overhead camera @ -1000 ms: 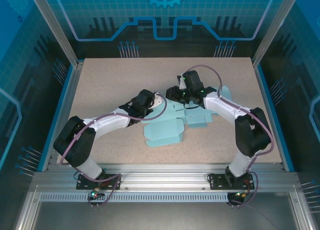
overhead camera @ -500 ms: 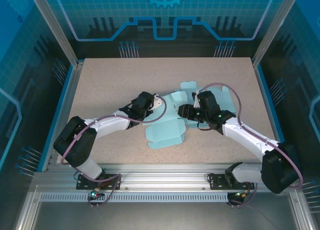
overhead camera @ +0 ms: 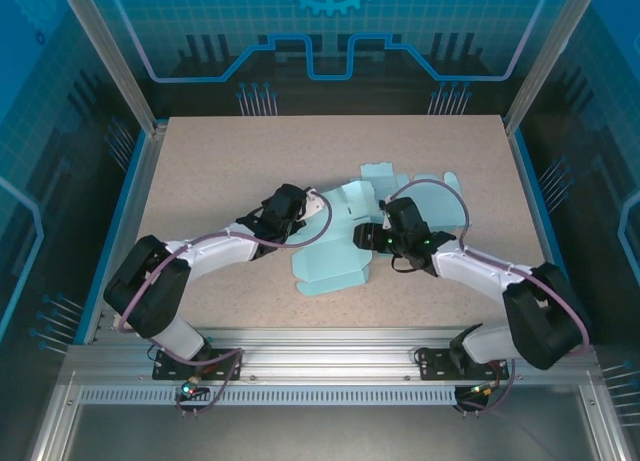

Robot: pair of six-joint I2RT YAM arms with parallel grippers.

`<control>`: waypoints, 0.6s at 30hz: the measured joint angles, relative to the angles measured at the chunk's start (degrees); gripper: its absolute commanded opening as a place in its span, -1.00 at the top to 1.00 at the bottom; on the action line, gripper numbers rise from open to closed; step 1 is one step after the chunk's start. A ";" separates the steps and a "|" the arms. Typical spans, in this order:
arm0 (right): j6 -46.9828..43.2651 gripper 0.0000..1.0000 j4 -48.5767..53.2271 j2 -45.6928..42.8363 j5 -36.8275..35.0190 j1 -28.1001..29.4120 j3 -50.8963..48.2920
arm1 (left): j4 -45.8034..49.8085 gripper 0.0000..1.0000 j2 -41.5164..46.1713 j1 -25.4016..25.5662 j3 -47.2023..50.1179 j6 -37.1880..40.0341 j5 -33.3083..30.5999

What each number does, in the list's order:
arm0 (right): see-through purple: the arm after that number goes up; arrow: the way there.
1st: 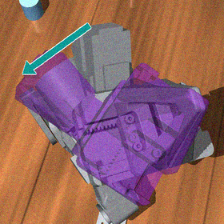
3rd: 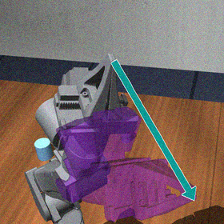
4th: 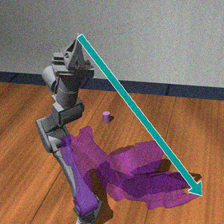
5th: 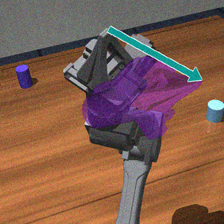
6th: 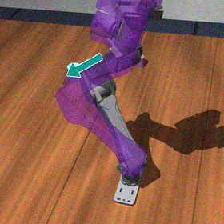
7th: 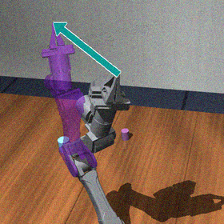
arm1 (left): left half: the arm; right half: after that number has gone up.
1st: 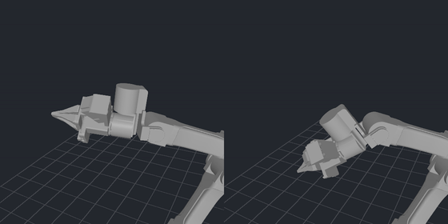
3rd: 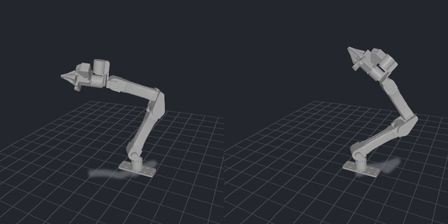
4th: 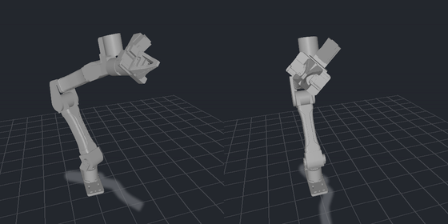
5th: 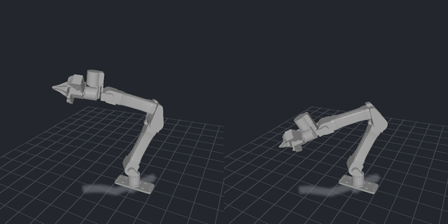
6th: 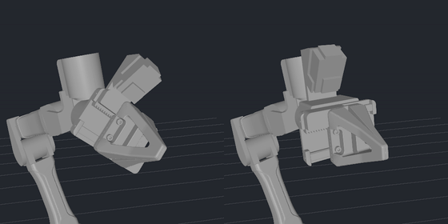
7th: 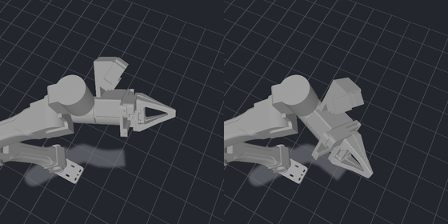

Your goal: Fold the paper box

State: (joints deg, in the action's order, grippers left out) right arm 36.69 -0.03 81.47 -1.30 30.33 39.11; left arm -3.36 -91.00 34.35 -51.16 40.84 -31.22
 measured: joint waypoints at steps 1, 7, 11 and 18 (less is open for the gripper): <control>-0.35 -0.38 -0.33 1.31 -0.13 -0.02 0.31 | 0.00 1.00 0.00 0.00 0.00 0.00 0.02; -1.77 -0.29 -4.26 6.14 0.50 -1.14 1.86 | 0.00 1.00 0.00 0.00 0.00 0.00 0.20; -2.29 -0.09 -6.99 6.69 2.23 -1.14 2.78 | 0.00 1.00 0.00 0.00 0.00 0.00 0.20; -2.19 0.09 -9.86 6.62 3.26 -0.94 3.41 | 0.13 1.00 0.00 0.04 -0.02 -0.46 0.17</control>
State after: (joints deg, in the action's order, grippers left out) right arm 34.50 -9.89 88.09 1.96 29.39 42.52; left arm -3.22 -91.00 34.39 -51.18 40.38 -31.05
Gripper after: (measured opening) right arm 0.471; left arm 0.058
